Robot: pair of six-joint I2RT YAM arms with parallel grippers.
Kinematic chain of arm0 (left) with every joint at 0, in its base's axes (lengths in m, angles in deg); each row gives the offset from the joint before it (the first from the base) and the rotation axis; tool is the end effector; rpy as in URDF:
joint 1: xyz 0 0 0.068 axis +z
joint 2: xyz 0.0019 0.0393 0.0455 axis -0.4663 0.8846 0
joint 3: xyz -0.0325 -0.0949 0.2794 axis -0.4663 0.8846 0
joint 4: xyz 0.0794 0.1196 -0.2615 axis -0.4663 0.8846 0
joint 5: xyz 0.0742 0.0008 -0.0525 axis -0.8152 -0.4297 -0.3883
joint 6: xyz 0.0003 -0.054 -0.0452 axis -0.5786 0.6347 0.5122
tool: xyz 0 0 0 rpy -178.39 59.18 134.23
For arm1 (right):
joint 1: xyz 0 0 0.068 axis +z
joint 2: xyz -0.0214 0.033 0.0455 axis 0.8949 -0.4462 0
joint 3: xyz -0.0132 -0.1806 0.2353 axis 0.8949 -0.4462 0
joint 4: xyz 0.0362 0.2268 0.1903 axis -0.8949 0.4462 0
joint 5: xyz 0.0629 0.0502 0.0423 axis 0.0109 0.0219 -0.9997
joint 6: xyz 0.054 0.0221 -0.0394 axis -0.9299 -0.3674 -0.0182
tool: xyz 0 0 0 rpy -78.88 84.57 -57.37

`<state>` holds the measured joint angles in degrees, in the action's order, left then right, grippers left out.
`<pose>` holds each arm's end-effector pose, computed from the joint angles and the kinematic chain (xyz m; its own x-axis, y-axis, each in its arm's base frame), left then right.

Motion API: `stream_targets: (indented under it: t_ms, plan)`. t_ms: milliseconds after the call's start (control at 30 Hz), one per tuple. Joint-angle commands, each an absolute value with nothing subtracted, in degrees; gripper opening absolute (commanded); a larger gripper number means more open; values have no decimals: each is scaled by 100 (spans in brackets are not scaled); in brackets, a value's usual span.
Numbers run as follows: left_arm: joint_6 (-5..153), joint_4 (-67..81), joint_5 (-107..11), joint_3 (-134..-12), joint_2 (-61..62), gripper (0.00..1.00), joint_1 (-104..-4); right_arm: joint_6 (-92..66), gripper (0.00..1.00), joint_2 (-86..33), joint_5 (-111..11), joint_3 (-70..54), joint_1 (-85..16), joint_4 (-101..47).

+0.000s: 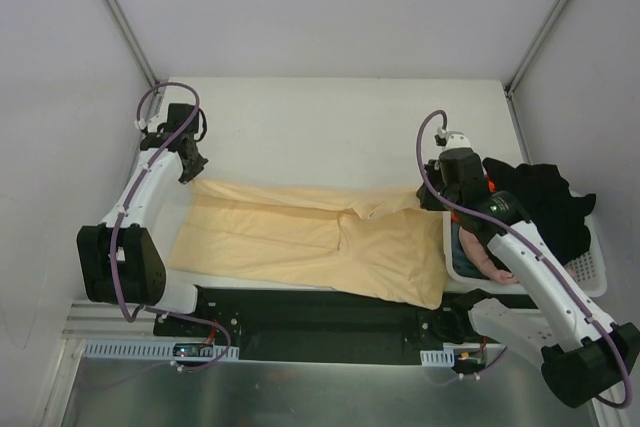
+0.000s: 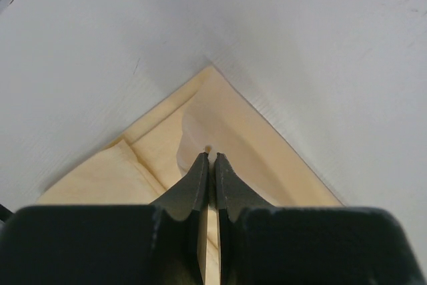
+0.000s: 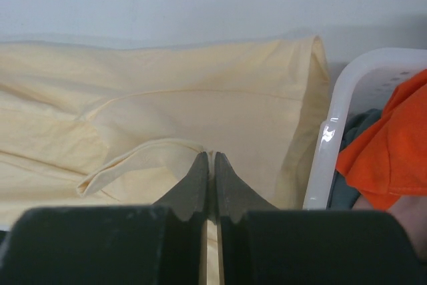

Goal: Fold and stack the t-shirts
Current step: Fold the other side of the tshirt into a rectangle

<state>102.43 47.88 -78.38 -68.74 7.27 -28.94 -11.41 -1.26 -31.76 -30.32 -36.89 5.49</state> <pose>0.3488 0.0147 0.2832 -0.4808 -0.5892 -0.6493 -0.6766 0.7203 -0.1525 0.2283 0.1030 0.3236 -0.5472 -0.1754 -0.8184 -0.2646 0.9639 -0.0297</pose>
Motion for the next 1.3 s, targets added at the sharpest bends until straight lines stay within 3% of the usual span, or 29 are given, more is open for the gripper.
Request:
stream_targets:
  t_ms: [0, 733, 833, 933, 967, 1033, 1067, 1100, 1133, 1167, 1200, 1233, 1267]
  plan:
    - [10303, 4878, -8084, -6422, 322, 0, -2911, -1224, 1, 313, -3332, -3094, -3669, 1015]
    - [10434, 4869, -8137, -5438, 40, 2, -2920, -1470, 1, 789, -5089, -4500, -3660, 1798]
    - [10575, 4887, -8189, -5253, -65, 12, -2912, -1540, 3, 753, -5107, -4641, -3669, 1851]
    - [10645, 4904, -8295, -5138, -223, 31, -2911, -1575, 9, 815, -5011, -4703, -3669, 2035]
    - [10619, 4913, -8295, -5138, -285, 42, -2911, -1576, 18, 823, -4993, -4703, -3669, 2183]
    - [10593, 4940, -8234, -5173, -338, 49, -2911, -1558, 24, 894, -4967, -4659, -3669, 2325]
    - [10593, 4948, -8216, -5191, -407, 58, -2911, -1549, 33, 929, -5001, -4642, -3669, 2421]
    - [10584, 4957, -8181, -5217, -443, 76, -2911, -1532, 41, 990, -5045, -4615, -3661, 2457]
    - [10566, 4949, -8103, -5269, -487, 85, -2920, -1445, 53, 1017, -5167, -4537, -3669, 2492]
    - [10558, 4957, -8032, -5296, -557, 93, -2920, -1409, 58, 1043, -5247, -4492, -3669, 2536]
    - [10549, 4957, -7971, -5314, -584, 99, -2920, -1365, 63, 1104, -5361, -4457, -3661, 2536]
    - [10514, 4940, -7796, -5366, -627, 99, -2920, -1312, 74, 1131, -5414, -4431, -3660, 2510]
    - [10505, 4948, -7716, -5401, -671, 99, -2920, -1268, 77, 1148, -5484, -4378, -3643, 2397]
